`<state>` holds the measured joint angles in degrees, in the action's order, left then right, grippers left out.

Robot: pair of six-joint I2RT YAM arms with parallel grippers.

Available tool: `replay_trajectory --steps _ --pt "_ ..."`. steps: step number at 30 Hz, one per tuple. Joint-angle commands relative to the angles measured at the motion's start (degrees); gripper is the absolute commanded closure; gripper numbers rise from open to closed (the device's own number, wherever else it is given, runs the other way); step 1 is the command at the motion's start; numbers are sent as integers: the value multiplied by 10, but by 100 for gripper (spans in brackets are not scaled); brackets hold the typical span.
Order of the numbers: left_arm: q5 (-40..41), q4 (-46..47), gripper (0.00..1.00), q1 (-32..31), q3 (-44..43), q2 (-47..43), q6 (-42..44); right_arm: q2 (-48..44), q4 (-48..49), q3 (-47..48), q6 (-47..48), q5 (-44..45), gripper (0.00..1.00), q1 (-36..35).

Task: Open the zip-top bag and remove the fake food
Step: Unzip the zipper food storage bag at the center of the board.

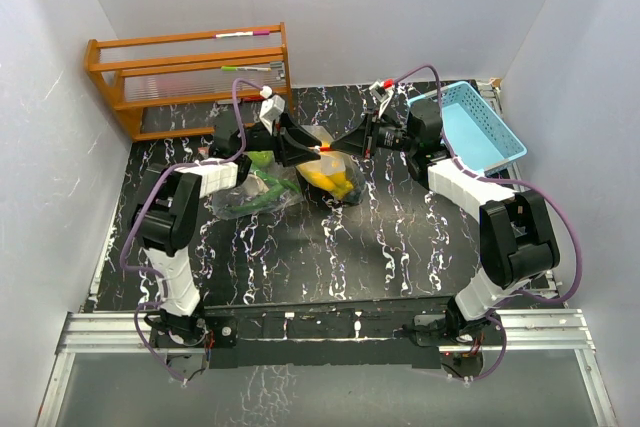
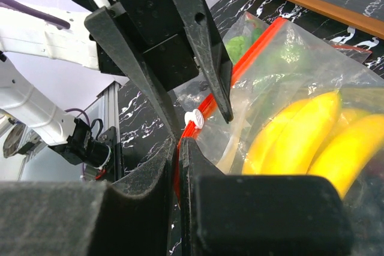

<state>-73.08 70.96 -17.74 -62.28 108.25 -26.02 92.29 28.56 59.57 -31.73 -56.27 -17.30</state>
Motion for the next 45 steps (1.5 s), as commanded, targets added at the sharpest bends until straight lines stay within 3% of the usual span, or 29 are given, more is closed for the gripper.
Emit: replay_trajectory --steps 1,13,25,40,45 --pt "1 88 57 6 -20 7 -51 -16 21 34 6 3 92 -4" --pt "-16 209 59 21 -52 35 -168 -13 23 33 8 2 92 -5" --pt "-14 197 62 11 -27 36 -153 -7 32 33 4 1 92 -12" --pt "-19 259 65 10 -14 50 -200 -4 43 33 -4 4 92 -16" --pt "-17 261 71 10 -7 50 -198 -4 44 32 -5 4 92 -16"
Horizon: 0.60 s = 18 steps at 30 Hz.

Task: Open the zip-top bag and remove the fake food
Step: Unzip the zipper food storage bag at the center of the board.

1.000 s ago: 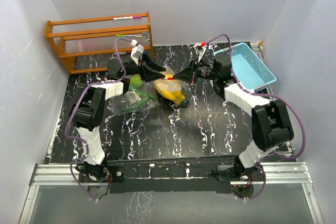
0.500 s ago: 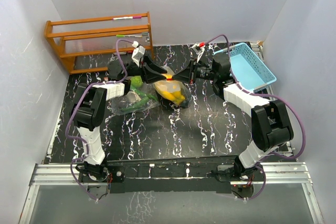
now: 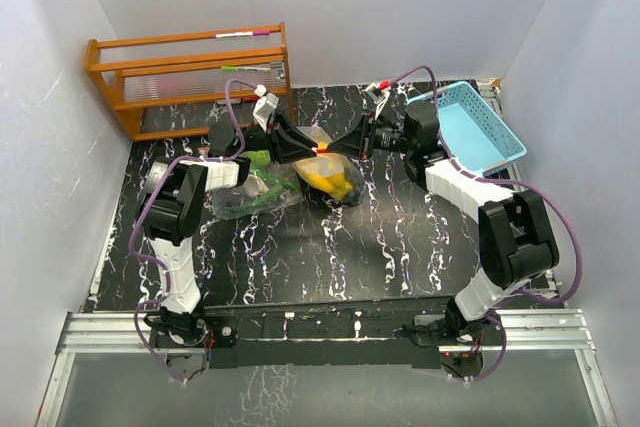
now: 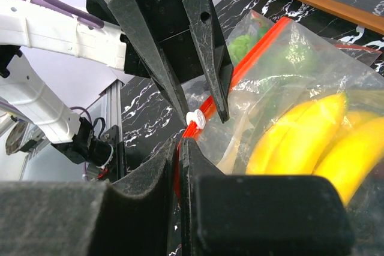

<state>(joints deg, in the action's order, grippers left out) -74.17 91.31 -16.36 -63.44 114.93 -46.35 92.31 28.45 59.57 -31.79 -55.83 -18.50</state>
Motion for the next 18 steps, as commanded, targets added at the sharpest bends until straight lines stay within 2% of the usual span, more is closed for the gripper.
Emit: replay_trajectory --steps 1,3,8,16,18 --pt "-5 57 72 -3 2 -17 6 -6 45 32 -5 0 92 -5" --pt "-5 58 74 -4 -3 -13 3 -6 45 33 -5 0 92 -5" --pt "-7 62 89 -3 -17 -10 -9 -5 44 31 -4 2 92 -6" --pt "-2 77 92 -1 -5 -16 -16 -6 45 23 -2 12 92 -6" --pt "1 83 97 2 0 -17 -17 -8 45 22 -2 13 92 -6"
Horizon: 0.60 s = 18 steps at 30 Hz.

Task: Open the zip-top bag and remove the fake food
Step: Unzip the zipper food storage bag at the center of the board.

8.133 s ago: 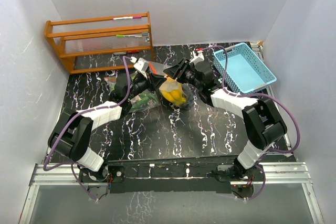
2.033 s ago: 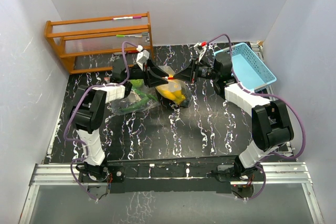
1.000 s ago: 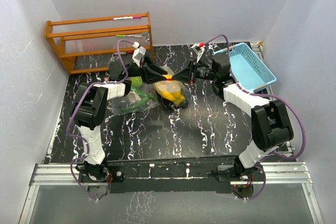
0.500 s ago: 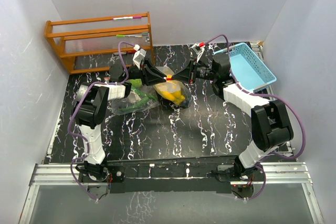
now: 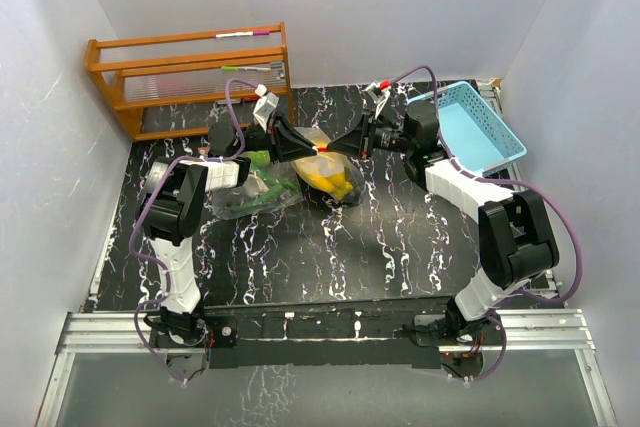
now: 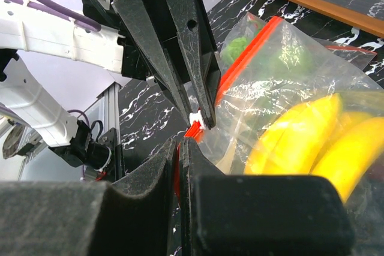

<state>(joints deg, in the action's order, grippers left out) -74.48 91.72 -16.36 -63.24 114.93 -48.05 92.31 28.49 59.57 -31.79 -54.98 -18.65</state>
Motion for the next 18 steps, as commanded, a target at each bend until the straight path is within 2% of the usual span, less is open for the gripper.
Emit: replay_trajectory --steps 1,7,18 --pt "5 82 98 4 -1 -17 -1 -8 45 21 -2 4 92 -4" --pt "3 108 98 18 4 -19 -28 -12 42 17 0 11 92 -3" --pt "14 109 98 53 46 -42 -11 -19 44 15 0 11 92 10"
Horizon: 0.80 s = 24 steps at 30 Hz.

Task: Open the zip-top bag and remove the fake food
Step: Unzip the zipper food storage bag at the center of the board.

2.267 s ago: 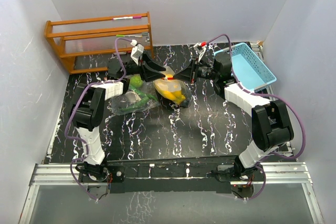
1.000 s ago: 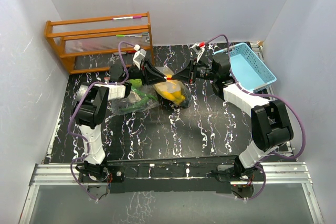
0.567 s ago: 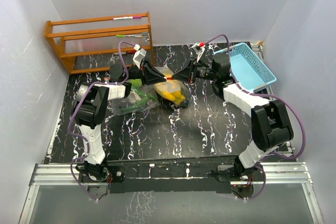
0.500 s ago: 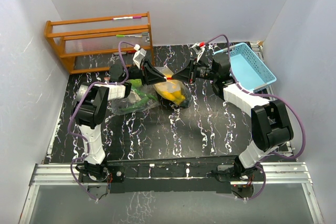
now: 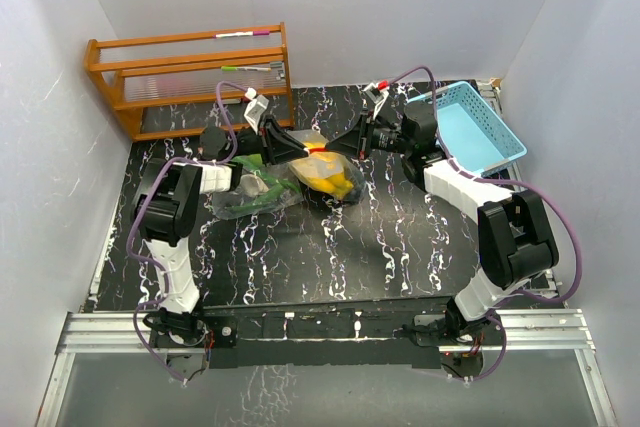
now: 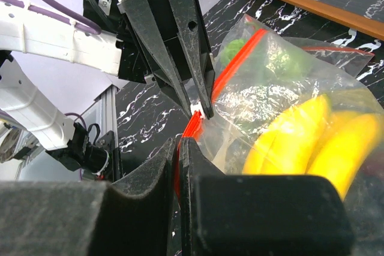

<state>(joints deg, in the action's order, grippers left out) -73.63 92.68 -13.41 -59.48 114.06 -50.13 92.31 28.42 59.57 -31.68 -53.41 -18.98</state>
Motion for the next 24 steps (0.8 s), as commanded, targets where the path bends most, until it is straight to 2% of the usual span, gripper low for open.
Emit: replay_trajectory --steps 1,7,24 --pt "8 99 98 26 10 -33 11 -21 45 14 -1 -5 92 16" --pt "15 99 98 44 22 -30 15 -36 57 4 -18 -19 92 52" --pt "32 96 98 76 54 -89 14 -29 203 -24 -144 -47 92 183"
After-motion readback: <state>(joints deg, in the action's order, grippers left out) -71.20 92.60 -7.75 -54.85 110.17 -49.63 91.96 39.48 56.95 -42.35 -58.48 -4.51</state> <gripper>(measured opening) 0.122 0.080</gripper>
